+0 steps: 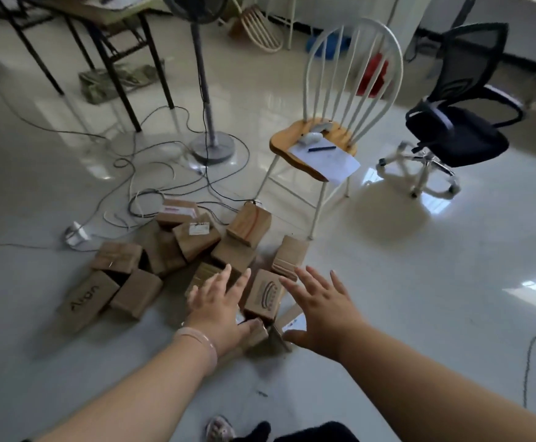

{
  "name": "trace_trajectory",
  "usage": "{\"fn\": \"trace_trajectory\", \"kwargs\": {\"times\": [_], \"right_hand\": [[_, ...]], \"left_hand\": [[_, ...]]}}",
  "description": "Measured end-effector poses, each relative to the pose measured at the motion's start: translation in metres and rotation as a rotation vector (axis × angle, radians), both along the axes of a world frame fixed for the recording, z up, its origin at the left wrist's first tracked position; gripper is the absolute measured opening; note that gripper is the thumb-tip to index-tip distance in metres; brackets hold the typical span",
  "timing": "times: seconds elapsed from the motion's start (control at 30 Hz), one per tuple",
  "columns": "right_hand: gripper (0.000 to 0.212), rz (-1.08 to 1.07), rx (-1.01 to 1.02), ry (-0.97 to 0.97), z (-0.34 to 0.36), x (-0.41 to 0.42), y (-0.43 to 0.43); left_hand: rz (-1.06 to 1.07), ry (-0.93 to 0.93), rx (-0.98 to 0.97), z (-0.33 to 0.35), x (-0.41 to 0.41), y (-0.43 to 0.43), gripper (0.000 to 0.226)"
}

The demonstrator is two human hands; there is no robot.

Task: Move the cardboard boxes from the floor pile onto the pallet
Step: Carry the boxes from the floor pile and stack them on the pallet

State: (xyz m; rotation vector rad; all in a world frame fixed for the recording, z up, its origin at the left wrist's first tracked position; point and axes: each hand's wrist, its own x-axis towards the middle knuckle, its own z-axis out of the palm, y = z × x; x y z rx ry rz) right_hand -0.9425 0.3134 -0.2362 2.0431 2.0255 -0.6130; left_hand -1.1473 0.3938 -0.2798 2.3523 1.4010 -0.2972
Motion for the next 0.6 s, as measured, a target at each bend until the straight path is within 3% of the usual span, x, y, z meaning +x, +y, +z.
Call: {"fn": "trace_trajectory", "kwargs": {"times": [0.23,0.6], "right_hand": [[0.096,0.12,-0.133,0.021,-0.042,-0.02,0.031],[0.093,0.426,-0.186,0.064,-0.159,-0.006,0.123]], "left_hand": [[0.22,0.065,-0.044,-0.033,-0.057,0.005,0.095],[0.6,0.06,-0.091,-0.13,-0.055,-0.003,0.095]]}}
